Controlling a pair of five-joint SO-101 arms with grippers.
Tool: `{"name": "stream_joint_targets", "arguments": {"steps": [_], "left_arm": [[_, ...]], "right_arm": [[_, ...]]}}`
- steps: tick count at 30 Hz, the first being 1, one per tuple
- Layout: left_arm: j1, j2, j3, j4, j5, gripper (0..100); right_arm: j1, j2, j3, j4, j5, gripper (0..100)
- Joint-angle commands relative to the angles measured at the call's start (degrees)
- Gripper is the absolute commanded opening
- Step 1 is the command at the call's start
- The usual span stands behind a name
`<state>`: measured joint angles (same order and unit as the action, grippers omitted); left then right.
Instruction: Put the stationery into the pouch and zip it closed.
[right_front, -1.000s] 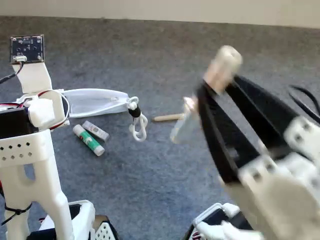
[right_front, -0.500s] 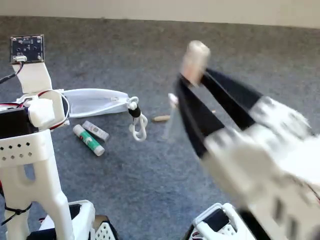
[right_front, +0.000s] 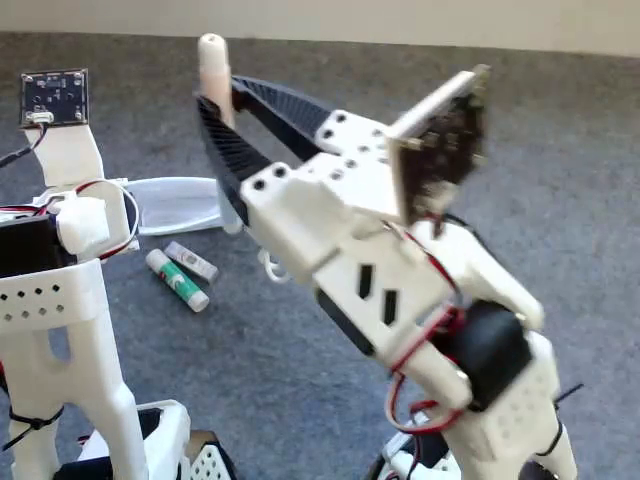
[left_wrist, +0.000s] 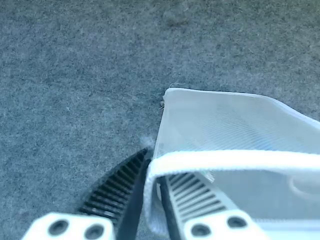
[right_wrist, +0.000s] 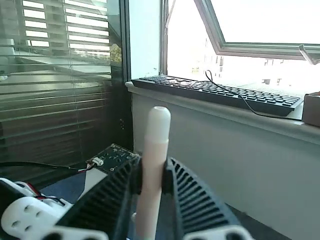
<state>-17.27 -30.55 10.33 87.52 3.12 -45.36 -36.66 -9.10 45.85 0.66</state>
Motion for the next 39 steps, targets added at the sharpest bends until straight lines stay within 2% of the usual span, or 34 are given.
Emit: {"name": "stream_joint_targets", "arguments": {"steps": [1, 7, 23, 35, 39], "left_arm": [[-0.2, 0.7, 0.4, -0.9, 0.4, 1], [-0.2, 0.7, 0.4, -0.9, 0.4, 1], [-0.2, 0.7, 0.4, -0.9, 0.3, 1], [-0.2, 0.7, 0.4, -0.8, 0.3, 1], [-0.3, 0.7, 0.4, -0.5, 0.3, 1]], "right_arm": [[-0.7, -0.8, 5.8, -9.9, 0.5, 0.5], [-0.7, -0.8, 15.0, -24.2, 0.5, 0.5], [-0.5, -0.7, 37.2, -48.9, 0.6, 0.5], [-0.7, -0.8, 52.5, -62.0, 0.6, 0.5], [-0.7, -0.6, 55.0, -63.1, 0.6, 0.5]]}}
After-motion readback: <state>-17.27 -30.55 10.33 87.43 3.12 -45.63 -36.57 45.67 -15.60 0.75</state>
